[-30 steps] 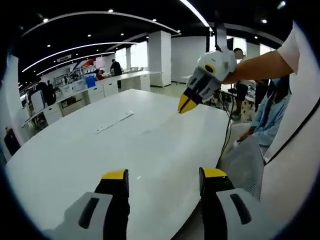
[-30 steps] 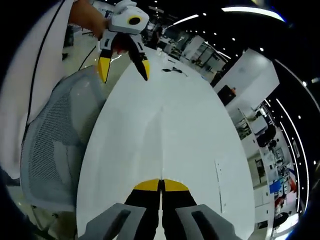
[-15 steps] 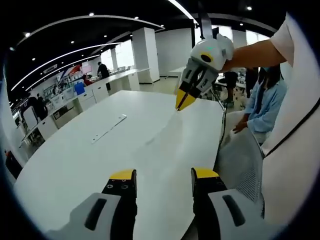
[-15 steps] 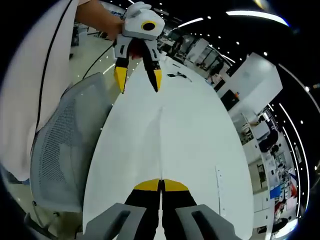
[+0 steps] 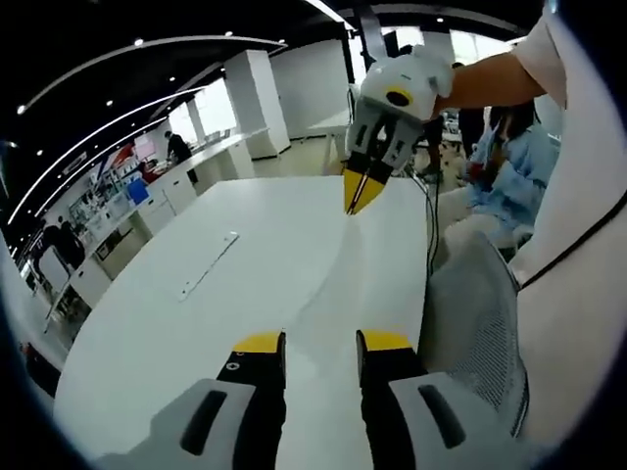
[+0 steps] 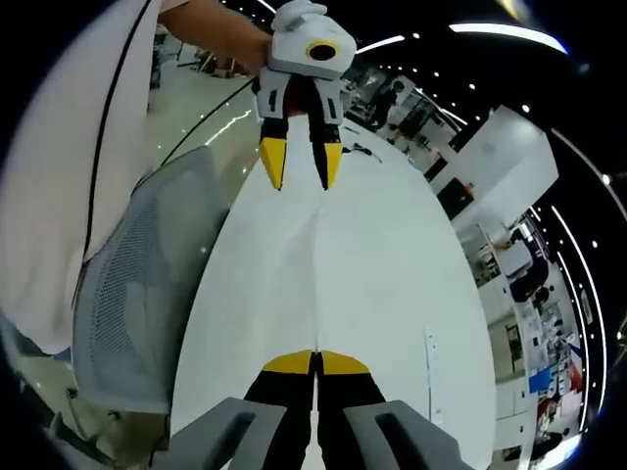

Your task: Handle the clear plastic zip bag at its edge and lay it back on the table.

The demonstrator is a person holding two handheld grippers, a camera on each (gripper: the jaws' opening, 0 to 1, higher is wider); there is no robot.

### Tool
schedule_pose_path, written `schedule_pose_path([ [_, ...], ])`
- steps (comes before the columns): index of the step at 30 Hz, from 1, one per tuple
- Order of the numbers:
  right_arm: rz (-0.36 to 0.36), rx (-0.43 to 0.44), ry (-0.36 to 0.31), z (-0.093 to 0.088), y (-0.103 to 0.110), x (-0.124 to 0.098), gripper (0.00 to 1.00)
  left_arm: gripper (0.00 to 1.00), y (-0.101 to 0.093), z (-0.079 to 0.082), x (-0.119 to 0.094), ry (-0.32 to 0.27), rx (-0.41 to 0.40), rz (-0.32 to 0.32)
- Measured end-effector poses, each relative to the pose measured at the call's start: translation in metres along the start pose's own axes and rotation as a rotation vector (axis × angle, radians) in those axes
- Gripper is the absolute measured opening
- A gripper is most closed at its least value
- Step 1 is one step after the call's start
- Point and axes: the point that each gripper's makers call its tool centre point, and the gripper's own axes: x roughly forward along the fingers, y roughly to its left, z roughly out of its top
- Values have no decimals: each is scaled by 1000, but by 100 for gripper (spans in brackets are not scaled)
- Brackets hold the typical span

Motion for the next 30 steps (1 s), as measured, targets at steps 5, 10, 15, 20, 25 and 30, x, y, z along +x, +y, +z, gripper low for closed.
schedule_pose_path([
  [5, 7, -4, 4, 0, 1, -2, 0, 21, -1, 2, 1, 26, 31, -30],
  [10, 13, -10, 8, 0, 3, -4, 0, 20, -6, 2, 6, 67, 83, -61],
  [15, 17, -18, 13, 0, 4, -6, 0, 18, -7, 2, 11, 96, 131, -78],
  [20, 19, -23, 16, 0, 4, -8, 0, 17, -4, 4, 12, 110, 158, -85],
  [25, 23, -33, 17, 1, 6, -9, 0, 13, -6, 0, 14, 146, 187, -106],
  [30, 28, -43, 20, 2, 7, -10, 0, 11, -5, -2, 16, 170, 202, -123],
])
